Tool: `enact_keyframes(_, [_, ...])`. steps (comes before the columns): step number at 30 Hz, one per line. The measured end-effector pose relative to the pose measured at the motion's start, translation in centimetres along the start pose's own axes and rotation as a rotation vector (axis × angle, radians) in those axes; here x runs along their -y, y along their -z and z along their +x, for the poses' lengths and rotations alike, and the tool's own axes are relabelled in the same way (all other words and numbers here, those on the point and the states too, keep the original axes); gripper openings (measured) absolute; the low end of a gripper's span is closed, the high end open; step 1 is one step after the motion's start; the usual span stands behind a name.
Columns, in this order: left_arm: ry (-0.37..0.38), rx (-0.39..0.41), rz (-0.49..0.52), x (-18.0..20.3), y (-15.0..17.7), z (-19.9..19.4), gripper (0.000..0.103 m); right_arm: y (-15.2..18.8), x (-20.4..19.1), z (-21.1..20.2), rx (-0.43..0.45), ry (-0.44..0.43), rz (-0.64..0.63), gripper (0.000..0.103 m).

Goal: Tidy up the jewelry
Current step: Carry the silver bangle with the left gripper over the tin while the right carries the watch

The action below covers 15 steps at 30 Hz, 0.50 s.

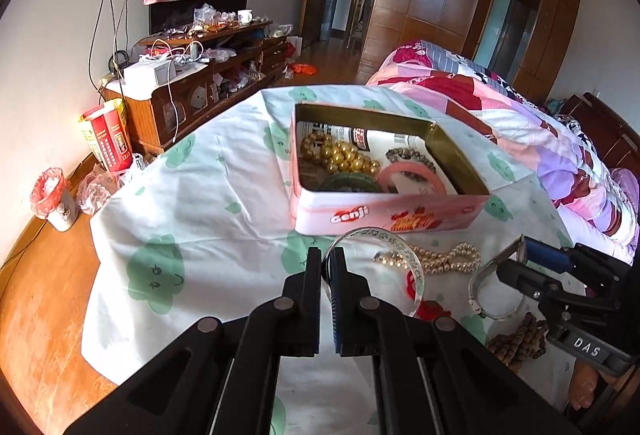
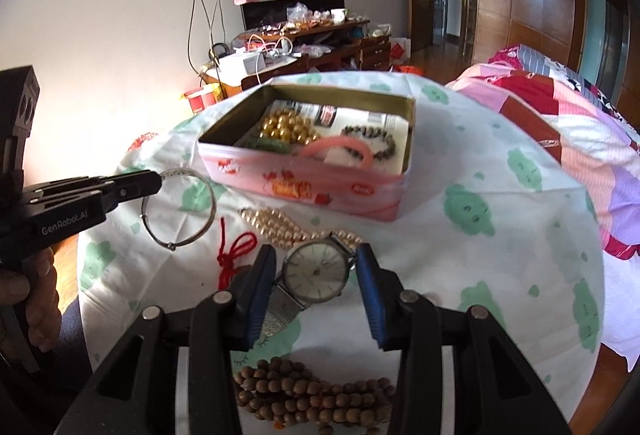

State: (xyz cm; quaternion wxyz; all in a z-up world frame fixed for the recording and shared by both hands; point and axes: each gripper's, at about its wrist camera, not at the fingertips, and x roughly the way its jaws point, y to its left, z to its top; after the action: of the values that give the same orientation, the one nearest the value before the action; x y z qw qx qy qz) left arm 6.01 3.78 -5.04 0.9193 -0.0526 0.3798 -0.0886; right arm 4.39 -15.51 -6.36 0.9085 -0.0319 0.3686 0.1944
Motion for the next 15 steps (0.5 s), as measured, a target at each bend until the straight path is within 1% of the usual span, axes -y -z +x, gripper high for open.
enact_keyframes(9, [0.012,0.044,0.037,1.0,-1.7,-0.7,0.003,-1.9,0.8,-0.8,0.038,0.012,-0.006,0.044])
enact_keyframes(15, [0.013,0.064,0.063,1.6,-3.3,-0.5,0.003,-3.2,1.4,-1.0,0.059,0.019,-0.013,0.044])
